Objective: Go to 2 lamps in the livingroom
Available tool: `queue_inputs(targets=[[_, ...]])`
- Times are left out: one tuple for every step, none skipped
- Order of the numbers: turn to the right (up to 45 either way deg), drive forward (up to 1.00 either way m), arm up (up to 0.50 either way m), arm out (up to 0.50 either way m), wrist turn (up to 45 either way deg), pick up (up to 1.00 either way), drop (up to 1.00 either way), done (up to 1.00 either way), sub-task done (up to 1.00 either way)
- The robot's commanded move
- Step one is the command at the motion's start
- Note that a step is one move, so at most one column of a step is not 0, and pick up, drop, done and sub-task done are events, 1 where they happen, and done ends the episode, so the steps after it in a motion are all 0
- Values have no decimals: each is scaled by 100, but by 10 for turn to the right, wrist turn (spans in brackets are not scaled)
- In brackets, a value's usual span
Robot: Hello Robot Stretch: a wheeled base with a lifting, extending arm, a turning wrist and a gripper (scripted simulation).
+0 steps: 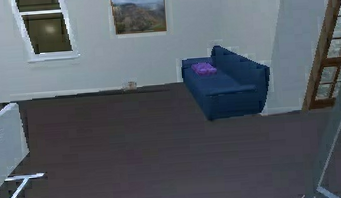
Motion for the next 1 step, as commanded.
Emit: queue_inputs(targets=[[-90,0,0,0,0,0,0,0,0]])
